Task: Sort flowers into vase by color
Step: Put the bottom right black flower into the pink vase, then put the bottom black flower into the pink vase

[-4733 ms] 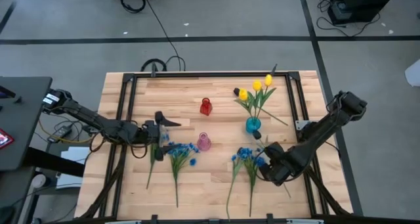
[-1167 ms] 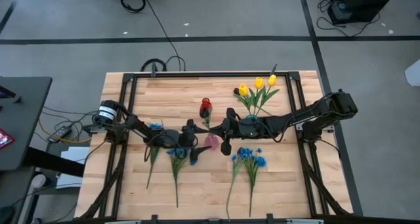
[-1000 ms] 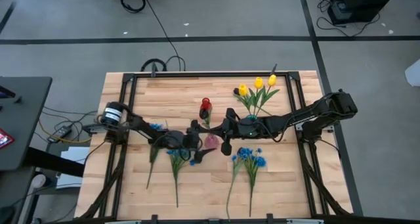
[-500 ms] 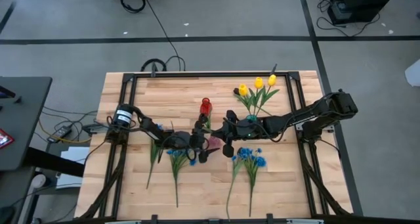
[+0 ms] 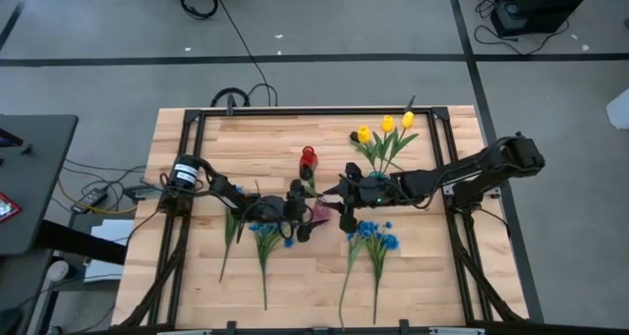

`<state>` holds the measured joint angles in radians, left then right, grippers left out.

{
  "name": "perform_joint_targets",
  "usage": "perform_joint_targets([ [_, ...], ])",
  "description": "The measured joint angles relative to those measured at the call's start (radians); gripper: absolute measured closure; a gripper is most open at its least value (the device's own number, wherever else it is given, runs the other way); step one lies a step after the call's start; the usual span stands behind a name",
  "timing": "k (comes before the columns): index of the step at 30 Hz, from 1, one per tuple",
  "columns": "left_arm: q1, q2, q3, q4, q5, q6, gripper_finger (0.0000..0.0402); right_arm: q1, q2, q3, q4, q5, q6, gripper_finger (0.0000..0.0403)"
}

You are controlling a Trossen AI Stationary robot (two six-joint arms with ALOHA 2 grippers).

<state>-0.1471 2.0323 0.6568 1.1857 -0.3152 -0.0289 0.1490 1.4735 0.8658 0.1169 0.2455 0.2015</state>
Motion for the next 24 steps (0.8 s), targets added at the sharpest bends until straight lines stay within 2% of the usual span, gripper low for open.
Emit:
perform_joint_targets([
  [9,0.003,-0.155,-0.141,0.000,0.003,-0.026,0.0010,0.061,-0.105,0.001,-0.169,0.071,0.140,0.0211],
  [16,0.001,-0.269,-0.229,0.001,0.052,-0.057,0.0010,0.167,-0.083,0.126,-0.471,0.132,0.335,0.0213],
  [19,0.001,-0.322,-0.270,0.000,0.058,-0.085,0.0010,0.218,-0.062,0.191,-0.556,0.120,0.436,0.0213],
  [24,0.001,-0.370,-0.316,0.007,0.120,-0.176,0.0010,0.267,0.028,0.224,-0.581,0.030,0.692,0.0214],
])
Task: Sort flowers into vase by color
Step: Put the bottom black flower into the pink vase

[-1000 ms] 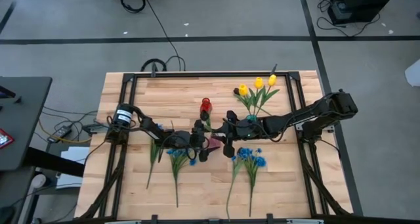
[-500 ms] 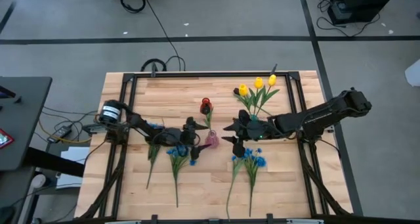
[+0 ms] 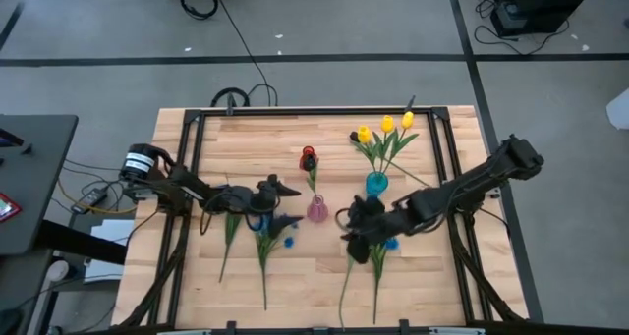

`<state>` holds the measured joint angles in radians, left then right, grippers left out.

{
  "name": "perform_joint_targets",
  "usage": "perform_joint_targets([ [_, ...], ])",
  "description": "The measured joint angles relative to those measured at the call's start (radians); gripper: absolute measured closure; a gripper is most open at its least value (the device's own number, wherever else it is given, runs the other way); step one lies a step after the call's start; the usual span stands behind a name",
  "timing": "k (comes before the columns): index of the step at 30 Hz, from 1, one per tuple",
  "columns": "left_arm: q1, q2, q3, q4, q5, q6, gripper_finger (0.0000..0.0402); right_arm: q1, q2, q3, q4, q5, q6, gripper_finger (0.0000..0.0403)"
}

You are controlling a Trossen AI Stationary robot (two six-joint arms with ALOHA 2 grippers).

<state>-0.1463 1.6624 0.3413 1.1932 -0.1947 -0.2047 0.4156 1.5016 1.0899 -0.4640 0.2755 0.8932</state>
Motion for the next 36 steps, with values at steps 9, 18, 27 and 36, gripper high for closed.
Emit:
perform_joint_targets([
  [9,-0.004,-0.001,-0.013,-0.008,0.161,-0.091,0.0010,0.068,0.298,0.220,-0.226,-0.164,0.448,0.0241],
  [18,-0.019,-0.001,-0.013,-0.008,0.290,-0.087,0.0010,0.119,0.499,0.457,-0.495,-0.204,0.728,0.0295],
  [27,-0.019,-0.001,-0.013,-0.023,0.313,-0.079,0.0010,0.134,0.578,0.487,-0.488,-0.219,0.815,0.0304],
  [36,-0.019,0.000,-0.013,-0.058,0.317,-0.065,0.0010,0.121,0.631,0.485,-0.502,-0.258,0.940,0.0240],
])
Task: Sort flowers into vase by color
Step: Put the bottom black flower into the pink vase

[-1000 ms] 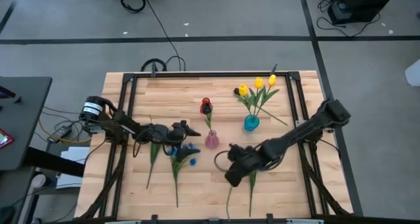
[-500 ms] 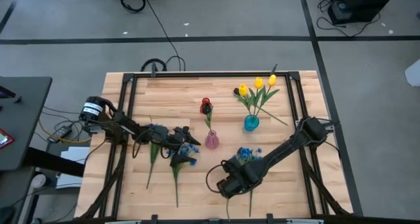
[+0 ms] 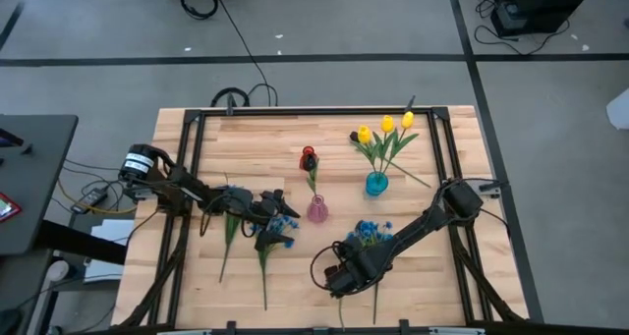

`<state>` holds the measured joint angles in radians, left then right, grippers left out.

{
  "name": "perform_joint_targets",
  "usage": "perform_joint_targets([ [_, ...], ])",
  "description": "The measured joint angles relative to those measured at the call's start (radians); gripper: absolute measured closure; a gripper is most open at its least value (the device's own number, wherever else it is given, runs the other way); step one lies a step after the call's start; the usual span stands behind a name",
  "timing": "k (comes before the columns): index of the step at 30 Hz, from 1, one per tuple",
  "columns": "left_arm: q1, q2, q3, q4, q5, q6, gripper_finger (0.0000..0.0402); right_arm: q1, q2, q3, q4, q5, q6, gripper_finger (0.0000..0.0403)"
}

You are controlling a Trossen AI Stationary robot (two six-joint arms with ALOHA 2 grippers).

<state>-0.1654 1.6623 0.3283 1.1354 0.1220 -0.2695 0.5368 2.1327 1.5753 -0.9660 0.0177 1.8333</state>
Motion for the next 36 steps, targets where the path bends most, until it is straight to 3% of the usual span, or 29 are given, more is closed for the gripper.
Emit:
perform_joint_targets([
  [8,0.000,0.000,-0.006,-0.040,0.007,0.003,0.0009,-0.013,0.000,0.000,0.044,0.042,0.031,0.0220],
  [19,0.000,0.000,-0.006,-0.073,0.011,0.005,0.0009,-0.036,-0.008,0.051,-0.007,0.089,0.057,0.0243],
  [36,0.000,0.000,-0.006,-0.077,0.011,0.005,0.0009,-0.028,-0.008,0.040,-0.023,0.055,0.111,0.0299],
])
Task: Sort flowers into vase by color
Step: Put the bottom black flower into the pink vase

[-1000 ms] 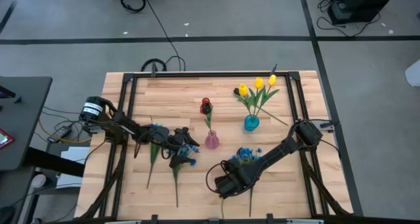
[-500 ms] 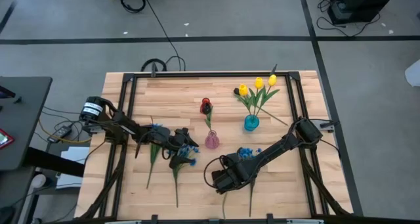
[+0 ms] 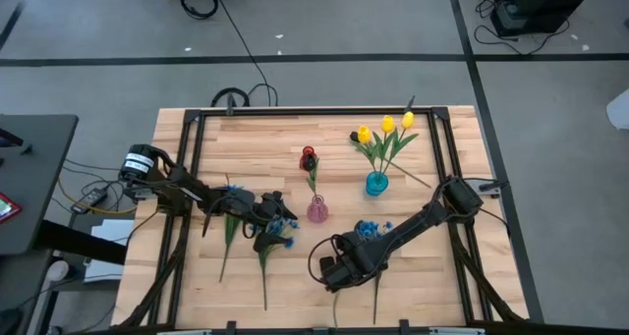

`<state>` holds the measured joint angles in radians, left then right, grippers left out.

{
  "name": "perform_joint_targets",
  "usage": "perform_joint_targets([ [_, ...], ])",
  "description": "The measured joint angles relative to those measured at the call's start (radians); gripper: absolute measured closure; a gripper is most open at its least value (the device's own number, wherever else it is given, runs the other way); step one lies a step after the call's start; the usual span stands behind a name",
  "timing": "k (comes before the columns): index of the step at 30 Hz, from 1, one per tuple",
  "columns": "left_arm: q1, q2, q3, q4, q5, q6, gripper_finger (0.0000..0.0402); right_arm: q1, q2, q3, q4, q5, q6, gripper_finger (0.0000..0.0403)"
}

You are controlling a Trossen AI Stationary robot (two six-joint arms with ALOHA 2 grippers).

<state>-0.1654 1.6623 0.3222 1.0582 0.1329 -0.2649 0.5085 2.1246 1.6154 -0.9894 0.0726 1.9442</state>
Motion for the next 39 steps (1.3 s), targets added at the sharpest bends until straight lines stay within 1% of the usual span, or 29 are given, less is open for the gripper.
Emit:
perform_joint_targets([
  [6,0.000,0.000,0.000,0.000,0.000,0.000,0.0009,-0.001,0.000,-0.002,-0.002,-0.013,0.002,0.0309],
  [10,0.000,0.000,0.000,0.000,0.000,-0.001,0.0009,-0.001,0.009,-0.032,0.047,0.001,-0.006,0.0313],
  [15,0.000,0.000,0.000,-0.004,0.000,-0.001,0.0009,-0.004,0.033,-0.052,0.084,-0.039,-0.019,0.0314],
  [20,0.000,0.000,0.000,-0.010,0.000,-0.001,0.0010,-0.003,0.038,-0.052,0.085,-0.013,-0.027,0.0317],
  [24,0.000,0.000,0.000,-0.010,0.000,-0.001,0.0010,-0.004,0.039,-0.052,0.083,-0.009,-0.034,0.0336],
  [30,0.000,0.000,0.000,-0.009,0.003,-0.004,0.0010,0.005,0.040,-0.052,0.084,0.028,-0.060,0.0391],
  [35,0.006,0.000,0.000,0.004,0.061,-0.014,0.0010,0.017,0.040,-0.053,0.082,0.046,-0.061,0.0391],
  [39,0.020,0.000,0.000,0.005,0.071,-0.026,0.0010,0.024,0.045,-0.024,0.036,0.068,-0.063,0.0395],
])
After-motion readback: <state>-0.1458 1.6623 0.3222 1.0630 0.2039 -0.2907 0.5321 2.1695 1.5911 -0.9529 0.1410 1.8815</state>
